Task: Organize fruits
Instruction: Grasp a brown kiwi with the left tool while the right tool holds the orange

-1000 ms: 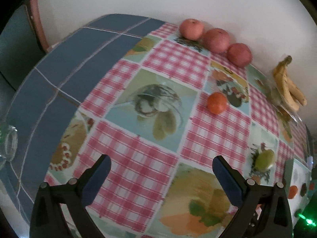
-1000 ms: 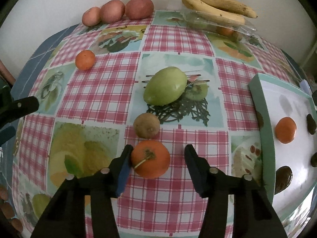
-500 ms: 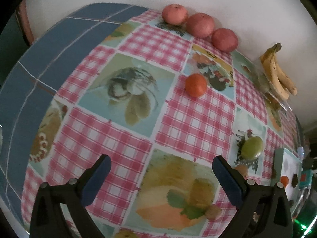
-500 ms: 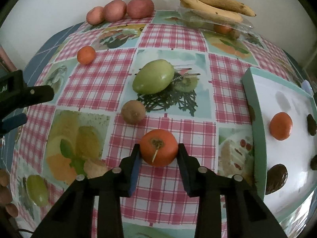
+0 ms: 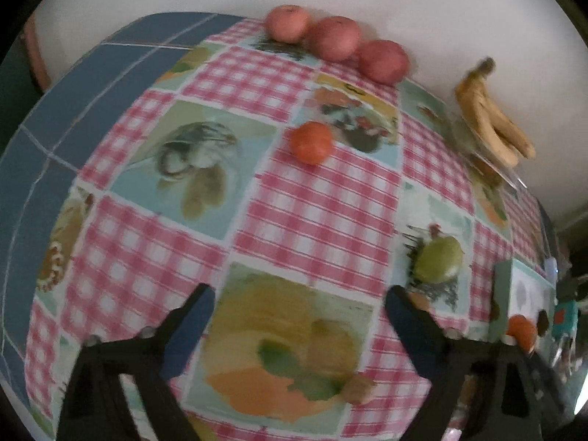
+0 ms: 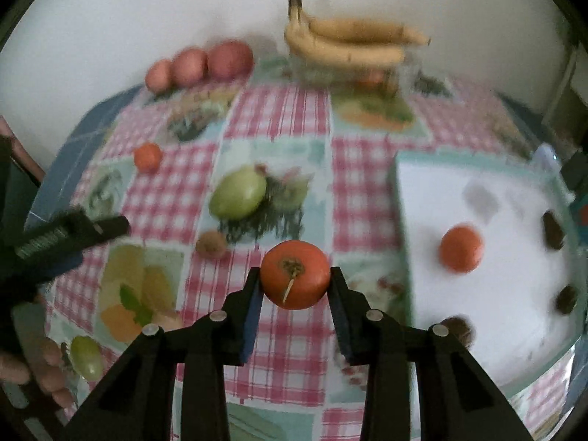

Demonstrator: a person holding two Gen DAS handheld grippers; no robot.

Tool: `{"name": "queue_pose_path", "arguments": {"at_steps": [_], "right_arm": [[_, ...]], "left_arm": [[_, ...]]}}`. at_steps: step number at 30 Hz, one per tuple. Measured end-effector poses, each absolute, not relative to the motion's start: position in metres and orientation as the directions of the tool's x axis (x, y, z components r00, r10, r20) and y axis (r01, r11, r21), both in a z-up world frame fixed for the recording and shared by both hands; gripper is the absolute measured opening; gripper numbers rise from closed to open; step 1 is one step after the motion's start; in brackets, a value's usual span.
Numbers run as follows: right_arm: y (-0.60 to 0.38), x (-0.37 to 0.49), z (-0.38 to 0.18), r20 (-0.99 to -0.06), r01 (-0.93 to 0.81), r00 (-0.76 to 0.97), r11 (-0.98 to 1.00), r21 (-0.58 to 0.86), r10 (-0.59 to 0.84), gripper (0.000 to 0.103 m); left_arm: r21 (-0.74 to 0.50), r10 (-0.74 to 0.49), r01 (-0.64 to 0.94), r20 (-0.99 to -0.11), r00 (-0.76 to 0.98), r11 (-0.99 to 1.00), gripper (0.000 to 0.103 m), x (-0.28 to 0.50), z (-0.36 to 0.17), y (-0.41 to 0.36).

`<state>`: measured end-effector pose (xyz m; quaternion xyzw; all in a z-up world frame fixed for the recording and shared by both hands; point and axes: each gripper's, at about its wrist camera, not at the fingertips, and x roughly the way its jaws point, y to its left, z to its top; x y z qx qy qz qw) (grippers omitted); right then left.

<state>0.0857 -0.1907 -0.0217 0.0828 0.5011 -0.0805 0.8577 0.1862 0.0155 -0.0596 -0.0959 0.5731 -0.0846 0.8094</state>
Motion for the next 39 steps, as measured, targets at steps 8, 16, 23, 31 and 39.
{"name": "queue_pose_path", "arguments": {"at_steps": [8,16,23,31,39], "right_arm": [[-0.259,0.077,-0.006,-0.868,0.38,0.487,0.918,0.11,-0.098,0.037],[-0.287,0.068,-0.001,-0.86,0.431,0.504,0.885,0.177,-0.074,0.037],[-0.29,0.068,-0.004,-0.862,0.432,0.505,0.88,0.197,-0.055,0.037],[-0.297,0.068,-0.008,-0.867,0.456,0.495,0.864,0.211,-0.05,0.037],[-0.3,0.068,-0.01,-0.871,0.458,0.49,0.862,0.215,-0.043,0.037]], "left_arm": [[-0.274,-0.319,0.188,-0.906,0.279,0.943,0.086,0.173,-0.063,-0.04],[-0.138,-0.235,0.33,-0.932,0.277,0.934,0.061,0.164,-0.078,-0.09],[-0.041,-0.174,0.375,-0.929,0.328,0.926,0.036,0.164,-0.08,-0.11],[-0.105,-0.223,0.348,-0.921,0.319,0.932,0.029,0.167,-0.08,-0.101],[-0.192,-0.284,0.311,-0.916,0.284,0.931,0.029,0.17,-0.075,-0.087]]}}
